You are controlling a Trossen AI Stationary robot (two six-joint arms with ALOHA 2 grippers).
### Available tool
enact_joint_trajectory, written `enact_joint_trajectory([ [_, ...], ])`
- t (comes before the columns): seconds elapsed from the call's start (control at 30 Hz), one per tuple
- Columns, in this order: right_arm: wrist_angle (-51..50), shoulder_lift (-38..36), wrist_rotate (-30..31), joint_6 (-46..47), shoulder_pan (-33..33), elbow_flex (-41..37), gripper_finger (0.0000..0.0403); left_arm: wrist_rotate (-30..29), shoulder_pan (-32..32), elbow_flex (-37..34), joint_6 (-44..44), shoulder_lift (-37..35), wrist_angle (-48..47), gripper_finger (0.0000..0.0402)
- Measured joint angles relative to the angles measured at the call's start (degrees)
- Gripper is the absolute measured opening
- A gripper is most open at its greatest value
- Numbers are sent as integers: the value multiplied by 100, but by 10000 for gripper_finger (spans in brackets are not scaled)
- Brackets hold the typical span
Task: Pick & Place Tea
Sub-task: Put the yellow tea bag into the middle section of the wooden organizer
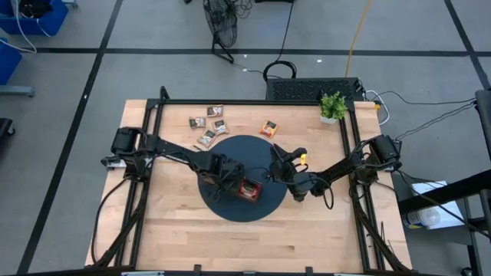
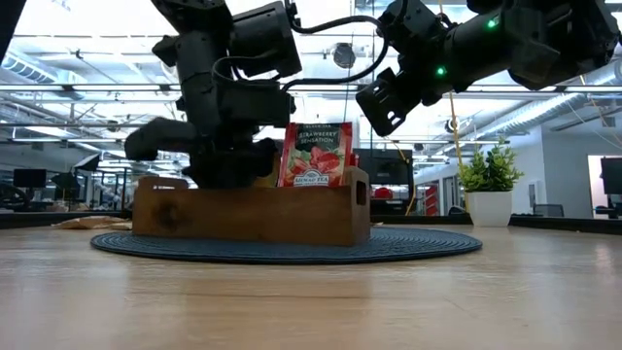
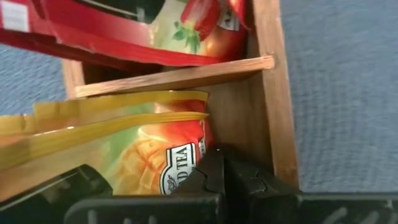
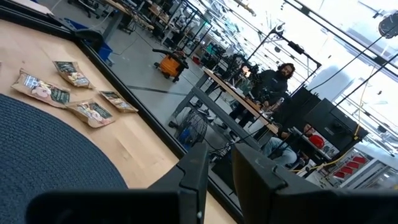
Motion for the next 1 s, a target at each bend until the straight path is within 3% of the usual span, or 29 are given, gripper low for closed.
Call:
enact_joint_trajectory([
  [0.47, 2, 0, -2, 137, -1, 0, 59, -1006, -223, -11, -70, 0, 37, 2],
  [1.0, 7, 0, 0, 140, 0, 0, 59, -1034, -220, 250, -425, -15, -307, 14],
])
